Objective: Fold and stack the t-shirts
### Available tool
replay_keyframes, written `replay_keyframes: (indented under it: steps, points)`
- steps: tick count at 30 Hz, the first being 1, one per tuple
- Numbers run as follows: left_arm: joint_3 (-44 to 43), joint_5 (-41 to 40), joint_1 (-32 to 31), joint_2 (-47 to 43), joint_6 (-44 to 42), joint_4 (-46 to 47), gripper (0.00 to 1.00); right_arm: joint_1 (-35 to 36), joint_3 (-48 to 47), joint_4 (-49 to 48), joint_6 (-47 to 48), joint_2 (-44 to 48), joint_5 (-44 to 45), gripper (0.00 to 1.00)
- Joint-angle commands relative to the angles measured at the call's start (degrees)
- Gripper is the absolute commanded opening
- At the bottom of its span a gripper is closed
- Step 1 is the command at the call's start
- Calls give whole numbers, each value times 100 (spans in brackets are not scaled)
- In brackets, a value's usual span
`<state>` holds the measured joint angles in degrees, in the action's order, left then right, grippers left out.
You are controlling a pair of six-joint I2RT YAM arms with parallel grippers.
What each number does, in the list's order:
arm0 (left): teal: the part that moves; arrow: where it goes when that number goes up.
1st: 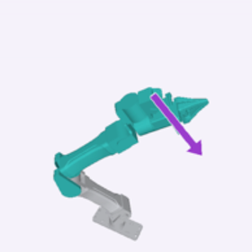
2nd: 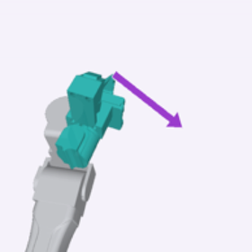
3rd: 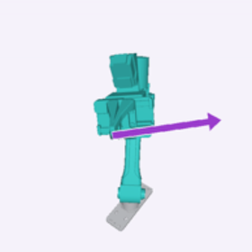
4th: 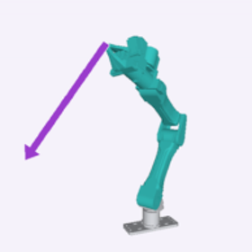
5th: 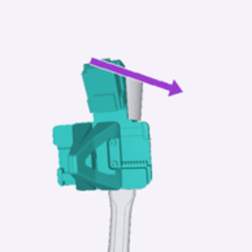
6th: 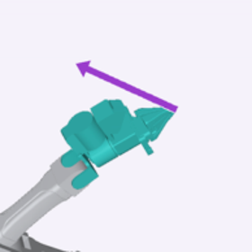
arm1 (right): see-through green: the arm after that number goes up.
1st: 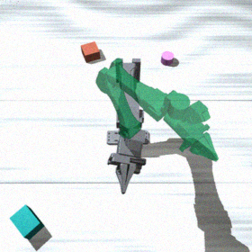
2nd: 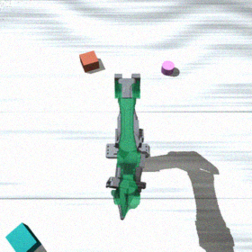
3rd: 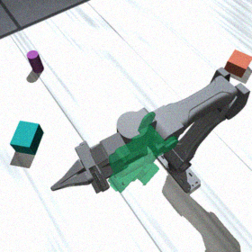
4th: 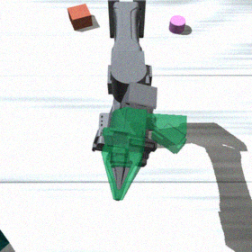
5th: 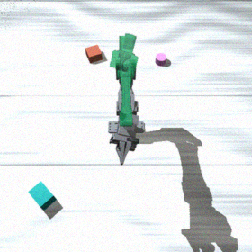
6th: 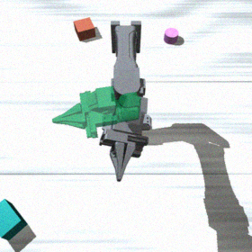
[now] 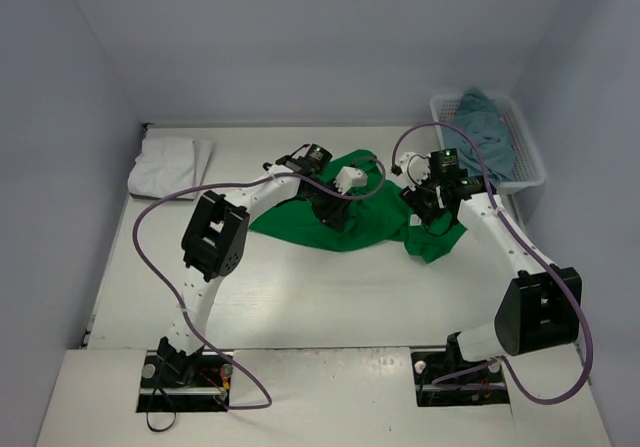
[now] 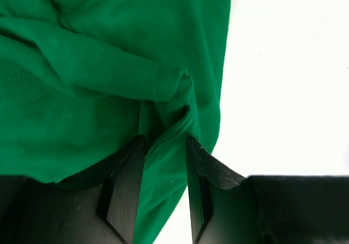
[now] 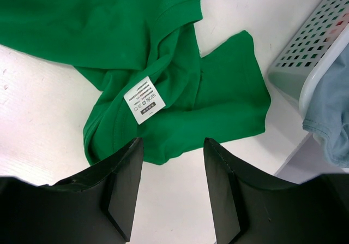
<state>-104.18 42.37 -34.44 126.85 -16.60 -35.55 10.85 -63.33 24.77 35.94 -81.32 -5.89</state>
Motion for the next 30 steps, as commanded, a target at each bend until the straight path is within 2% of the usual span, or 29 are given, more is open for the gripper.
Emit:
replay_keyframes:
  steps: [1,8,13,20,30]
  points:
    - [-164,263,-37,-652,-124,-48,31,-31,14,-166,-52,116,-53,45]
    - [-243,465,-98,-425,-10,-66,31,-31,40,-157,-17,195,0,45]
    - [-217,544,-116,-354,-54,-145,26,-31,31,-157,18,187,35,45]
    - [12,483,-125,-336,-107,-75,26,-31,31,-157,1,186,-52,45]
    - [-120,439,-169,-161,-107,-93,26,-31,119,-140,27,283,-88,45]
